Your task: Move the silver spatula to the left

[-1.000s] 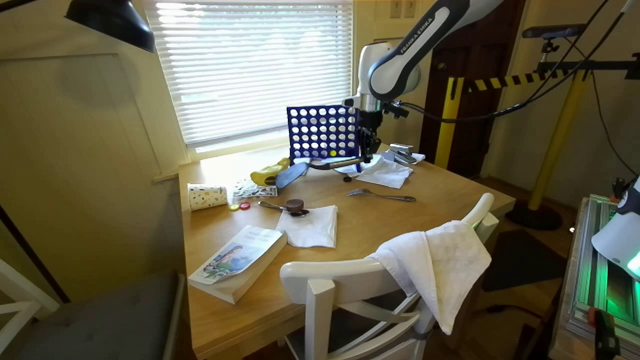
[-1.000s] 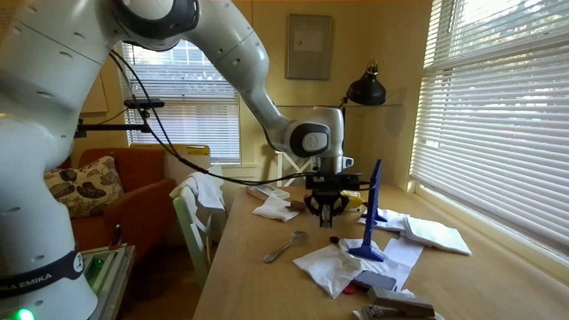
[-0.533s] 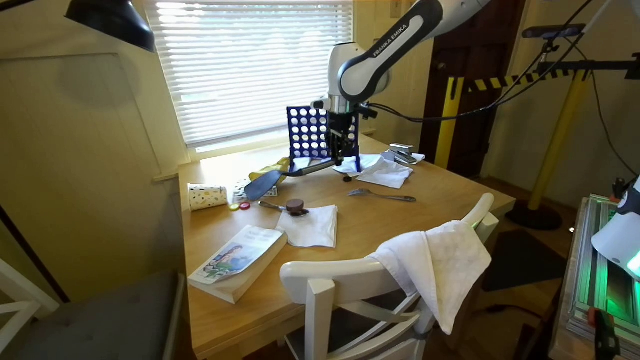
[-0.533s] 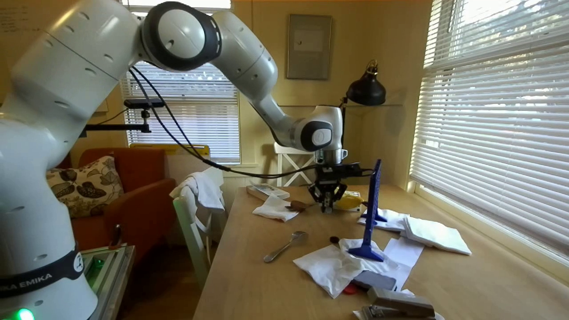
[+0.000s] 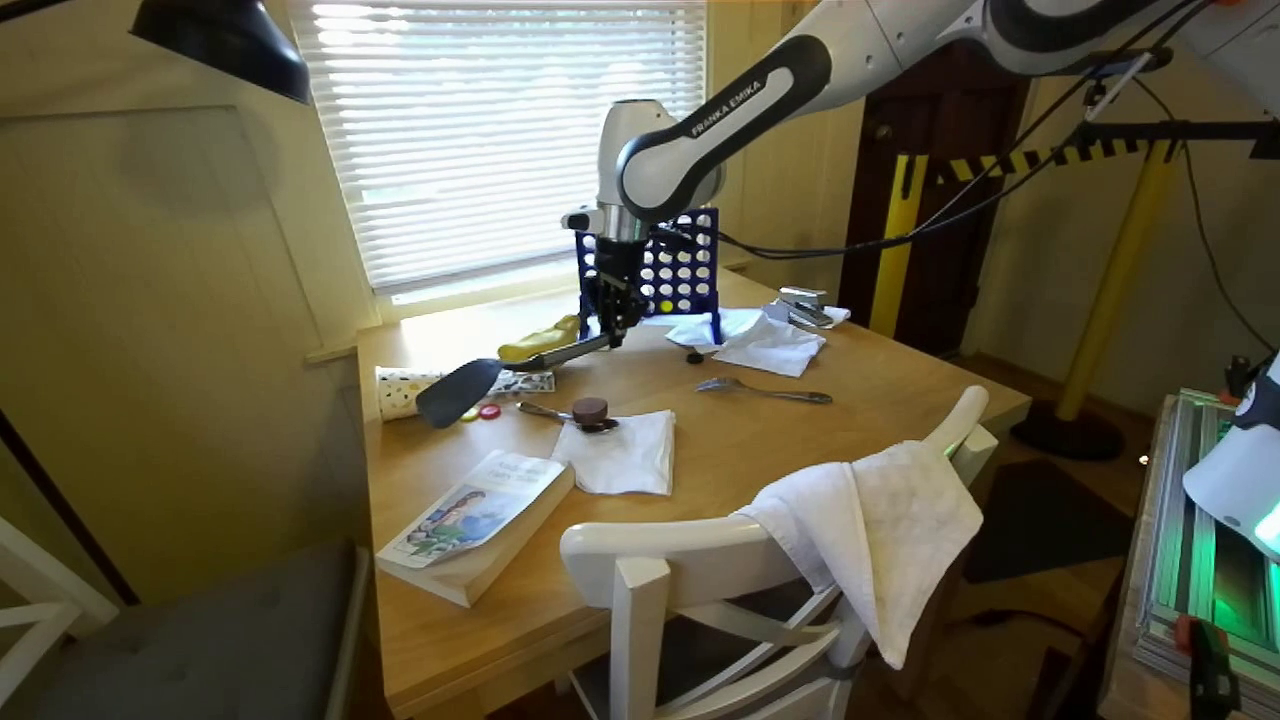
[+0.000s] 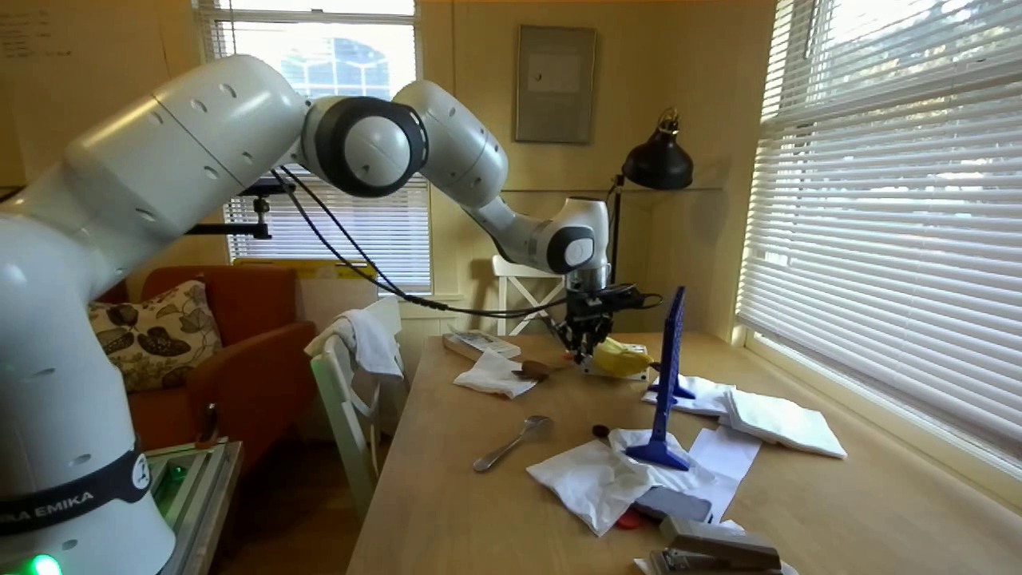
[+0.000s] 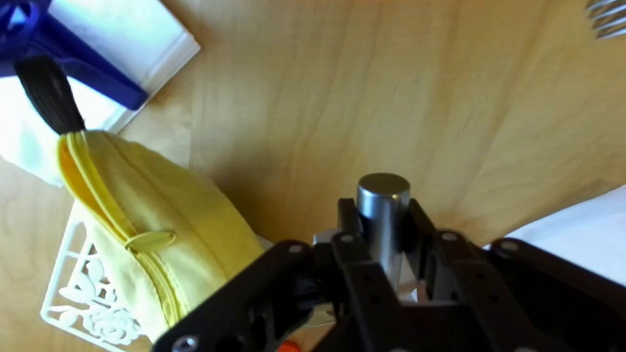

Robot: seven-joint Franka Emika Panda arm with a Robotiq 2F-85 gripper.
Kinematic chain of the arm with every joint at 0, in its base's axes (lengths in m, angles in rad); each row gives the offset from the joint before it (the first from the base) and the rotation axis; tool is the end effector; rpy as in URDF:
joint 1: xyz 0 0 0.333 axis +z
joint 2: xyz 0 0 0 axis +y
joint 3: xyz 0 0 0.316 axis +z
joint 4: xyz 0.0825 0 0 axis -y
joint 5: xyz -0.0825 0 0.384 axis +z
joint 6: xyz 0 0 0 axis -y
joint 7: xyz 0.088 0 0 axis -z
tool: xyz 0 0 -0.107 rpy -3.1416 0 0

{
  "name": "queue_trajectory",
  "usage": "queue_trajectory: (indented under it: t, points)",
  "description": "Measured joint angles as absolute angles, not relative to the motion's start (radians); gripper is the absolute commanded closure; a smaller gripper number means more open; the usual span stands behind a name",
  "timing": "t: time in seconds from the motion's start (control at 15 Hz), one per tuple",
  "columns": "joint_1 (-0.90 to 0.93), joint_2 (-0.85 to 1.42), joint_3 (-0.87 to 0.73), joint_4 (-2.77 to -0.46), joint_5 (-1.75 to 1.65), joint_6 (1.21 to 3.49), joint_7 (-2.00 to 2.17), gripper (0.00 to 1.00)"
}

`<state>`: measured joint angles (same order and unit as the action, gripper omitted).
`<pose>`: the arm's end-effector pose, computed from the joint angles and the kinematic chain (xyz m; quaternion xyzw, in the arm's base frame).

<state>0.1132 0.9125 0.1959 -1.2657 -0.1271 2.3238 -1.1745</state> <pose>0.7423 0.1919 0.2248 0.7372 0.6704 0.0838 0.0118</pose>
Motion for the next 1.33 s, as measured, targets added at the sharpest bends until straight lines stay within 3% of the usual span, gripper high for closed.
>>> queue_trajectory:
  t: [0.73, 0.8, 0.87, 0.93, 1.33]
  points:
    - [0.149, 1.134, 0.211, -0.965, -0.127, 2.220, -1.294, 0.94]
    - [0.150, 1.151, 0.208, -0.944, -0.127, 2.220, -1.302, 0.75]
    - [0.152, 1.167, 0.207, -0.925, -0.127, 2.217, -1.307, 0.49]
    - [0.153, 1.183, 0.206, -0.906, -0.127, 2.212, -1.311, 0.49]
    - [0.164, 1.229, 0.206, -0.811, -0.126, 2.171, -1.326, 0.07]
